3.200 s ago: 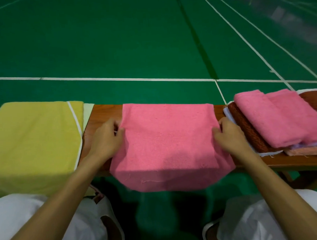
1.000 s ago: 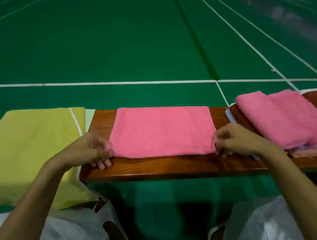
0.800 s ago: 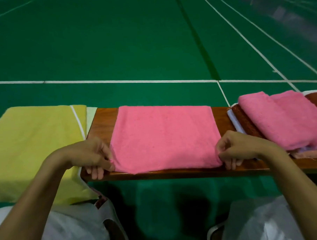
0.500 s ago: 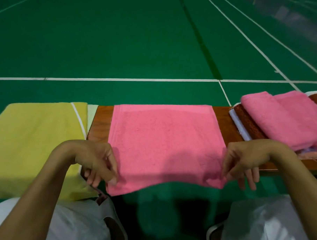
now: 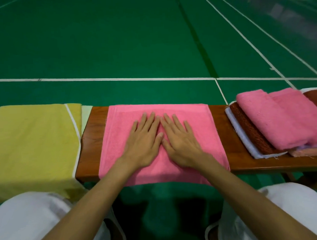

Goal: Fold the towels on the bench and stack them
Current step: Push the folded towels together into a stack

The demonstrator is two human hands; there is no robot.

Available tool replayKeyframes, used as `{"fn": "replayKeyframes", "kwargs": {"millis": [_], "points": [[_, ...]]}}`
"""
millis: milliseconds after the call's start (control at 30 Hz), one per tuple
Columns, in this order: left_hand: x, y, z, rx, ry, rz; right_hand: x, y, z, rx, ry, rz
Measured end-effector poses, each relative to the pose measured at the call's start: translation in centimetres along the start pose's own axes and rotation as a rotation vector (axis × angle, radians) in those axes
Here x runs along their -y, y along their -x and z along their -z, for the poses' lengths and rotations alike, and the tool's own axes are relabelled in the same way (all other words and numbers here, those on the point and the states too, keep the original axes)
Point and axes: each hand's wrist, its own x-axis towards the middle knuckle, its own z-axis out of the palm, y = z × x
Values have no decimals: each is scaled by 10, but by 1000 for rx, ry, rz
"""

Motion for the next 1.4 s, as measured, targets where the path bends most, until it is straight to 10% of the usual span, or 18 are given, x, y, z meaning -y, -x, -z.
{"fn": "replayKeyframes", "kwargs": {"millis": [667, 867, 1033, 1400], "points": [[67, 24, 11, -39, -43, 270, -79, 22, 18, 27, 108, -313], [63, 27, 37, -362, 90, 368, -68, 24, 30, -421, -114, -470], [64, 31, 47, -330, 64, 584, -77, 23, 42, -323, -36, -653], [75, 28, 45, -372, 254, 435, -89, 22, 50, -354, -271, -518]]}}
